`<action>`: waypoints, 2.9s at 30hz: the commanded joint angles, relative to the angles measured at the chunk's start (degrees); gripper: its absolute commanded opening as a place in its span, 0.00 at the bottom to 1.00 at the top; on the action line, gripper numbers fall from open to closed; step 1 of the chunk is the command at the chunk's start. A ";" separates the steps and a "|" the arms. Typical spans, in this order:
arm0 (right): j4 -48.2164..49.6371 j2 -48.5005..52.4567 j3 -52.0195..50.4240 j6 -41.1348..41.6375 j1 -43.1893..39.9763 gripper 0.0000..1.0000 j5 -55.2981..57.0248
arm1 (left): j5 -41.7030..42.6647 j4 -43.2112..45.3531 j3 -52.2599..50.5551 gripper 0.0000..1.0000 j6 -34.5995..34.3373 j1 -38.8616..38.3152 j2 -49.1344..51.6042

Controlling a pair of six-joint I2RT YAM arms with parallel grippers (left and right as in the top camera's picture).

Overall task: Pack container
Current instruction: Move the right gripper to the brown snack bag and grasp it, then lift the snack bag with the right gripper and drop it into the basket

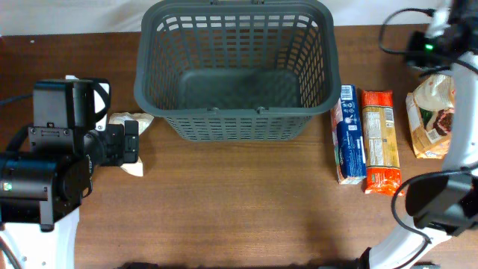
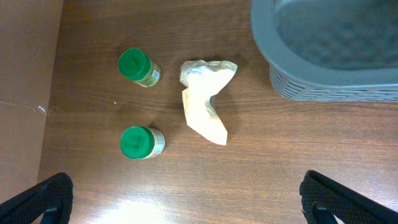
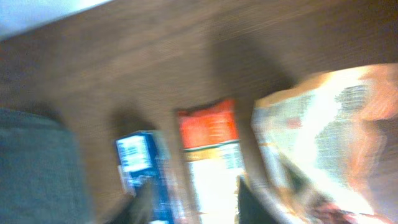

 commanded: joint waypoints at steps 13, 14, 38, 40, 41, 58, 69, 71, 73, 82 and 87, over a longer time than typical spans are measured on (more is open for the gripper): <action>10.34 -1.14 0.02 -8.00 -12.74 0.99 12.07 | -0.55 -0.15 -0.35 0.99 -0.39 0.28 0.13; 9.88 -0.37 0.02 -8.00 -13.46 0.99 12.07 | -0.57 -0.28 -0.35 0.99 -0.37 0.28 0.13; -2.58 21.79 -3.17 -10.43 -15.54 0.93 -3.82 | -0.37 -0.28 -0.35 0.99 -0.39 0.28 0.13; -2.36 22.67 -5.53 -10.10 -15.21 0.77 -3.80 | -0.37 -0.28 -0.35 0.99 -0.39 0.28 0.13; -2.34 22.82 -6.38 -9.66 -15.17 0.65 -3.78 | -0.37 -0.31 -0.35 0.99 -0.39 0.28 0.13; -9.60 9.05 7.32 -2.29 -12.44 0.04 -4.26 | -0.39 -0.28 -0.35 0.99 -0.39 0.28 0.13; -8.04 -7.76 31.47 -3.08 6.19 0.04 -3.85 | -0.39 -0.28 -0.35 0.99 -0.37 0.28 0.13; -6.58 -8.81 34.03 -4.59 11.74 0.04 -3.85 | -0.39 -0.28 -0.35 0.99 -0.39 0.28 0.13; -4.55 -9.33 35.26 -6.32 18.23 0.04 -3.87 | -0.39 -0.28 -0.35 0.99 -0.37 0.28 0.13; -2.29 -2.95 35.28 -25.99 37.77 0.04 -4.04 | -0.39 -0.28 -0.35 0.99 -0.37 0.28 0.13; -2.71 3.34 35.28 -34.47 40.63 0.04 -4.02 | -0.39 -0.28 -0.35 0.99 -0.37 0.28 0.13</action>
